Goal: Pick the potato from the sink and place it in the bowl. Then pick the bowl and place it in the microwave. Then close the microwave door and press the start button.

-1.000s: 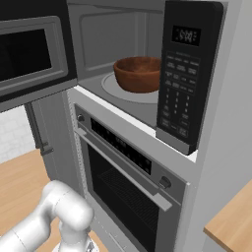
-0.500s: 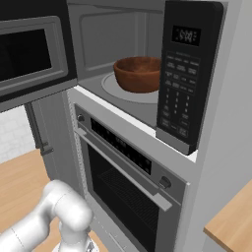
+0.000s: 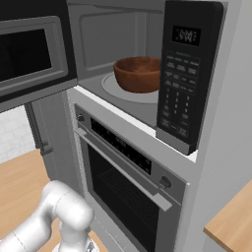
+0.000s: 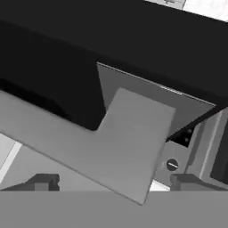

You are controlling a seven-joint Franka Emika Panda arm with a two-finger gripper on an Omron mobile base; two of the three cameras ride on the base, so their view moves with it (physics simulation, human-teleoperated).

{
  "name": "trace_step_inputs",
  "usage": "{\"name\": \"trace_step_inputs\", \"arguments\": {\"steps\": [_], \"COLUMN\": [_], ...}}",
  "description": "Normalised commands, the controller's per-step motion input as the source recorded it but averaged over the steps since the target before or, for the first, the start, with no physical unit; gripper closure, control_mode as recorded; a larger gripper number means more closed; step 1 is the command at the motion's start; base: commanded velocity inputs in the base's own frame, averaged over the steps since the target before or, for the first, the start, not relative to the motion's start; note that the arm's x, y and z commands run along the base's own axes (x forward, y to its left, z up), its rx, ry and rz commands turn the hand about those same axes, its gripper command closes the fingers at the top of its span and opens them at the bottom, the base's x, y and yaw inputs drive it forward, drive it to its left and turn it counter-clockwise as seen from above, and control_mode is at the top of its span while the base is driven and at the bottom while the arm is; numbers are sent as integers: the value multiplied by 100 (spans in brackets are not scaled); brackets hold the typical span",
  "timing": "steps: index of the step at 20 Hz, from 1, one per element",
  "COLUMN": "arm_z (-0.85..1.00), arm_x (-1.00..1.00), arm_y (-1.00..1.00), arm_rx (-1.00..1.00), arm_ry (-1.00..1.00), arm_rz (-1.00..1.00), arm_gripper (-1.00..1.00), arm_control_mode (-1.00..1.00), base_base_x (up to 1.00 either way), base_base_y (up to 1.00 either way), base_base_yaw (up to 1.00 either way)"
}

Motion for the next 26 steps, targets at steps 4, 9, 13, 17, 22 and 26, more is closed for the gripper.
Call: {"name": "trace_step_inputs", "arguments": {"steps": [4,9,13,17,22,26], "arm_z": [20,24,26,21,17,13], "arm_x": [-34,-21,-18,-6,0,0], "arm_y": [-71,-76,-85,-89,-90,-92], "arm_rx": [21,22,24,25,23,23], "arm_ry": [-44,-37,-30,-17,-15,-14], "arm_rz": [0,0,0,0,0,0], "arm_gripper": [-100,-100,-100,-100,-100,-100], "arm_control_mode": [-100,-100,-100,-100,-100,-100], "base_base_x": [0,0,0,0,0,0], "base_base_y": [0,0,0,0,0,0], "base_base_yaw": [0,0,0,0,0,0]}}
